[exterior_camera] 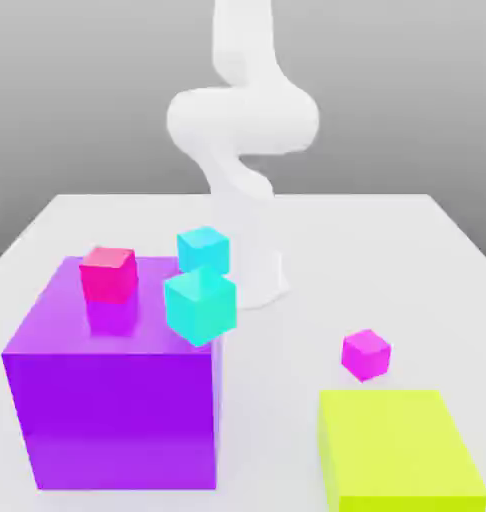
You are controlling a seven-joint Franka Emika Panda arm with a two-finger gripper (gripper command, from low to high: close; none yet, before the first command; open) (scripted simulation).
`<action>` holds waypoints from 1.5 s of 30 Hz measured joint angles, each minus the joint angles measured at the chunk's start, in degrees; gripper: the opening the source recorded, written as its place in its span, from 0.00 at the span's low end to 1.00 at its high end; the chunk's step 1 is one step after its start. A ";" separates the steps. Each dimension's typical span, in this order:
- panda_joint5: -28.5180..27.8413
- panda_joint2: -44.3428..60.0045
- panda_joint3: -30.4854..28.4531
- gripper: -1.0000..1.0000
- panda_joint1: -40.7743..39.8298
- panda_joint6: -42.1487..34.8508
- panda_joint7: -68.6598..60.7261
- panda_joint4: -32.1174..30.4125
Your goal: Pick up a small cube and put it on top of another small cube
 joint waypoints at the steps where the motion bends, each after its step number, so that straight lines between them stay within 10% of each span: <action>1: 0.83 1.76 0.37 0.50 1.10 1.51 -0.13 -1.82; 24: 6.65 37.44 17.79 0.50 20.73 32.50 5.30 -36.16; 35: -6.27 53.43 0.99 0.50 33.96 45.86 14.27 -33.92; 36: -6.13 54.51 -0.19 0.00 35.28 46.79 14.32 -33.82; 45: -6.48 52.58 1.68 0.00 33.19 45.16 14.37 -33.99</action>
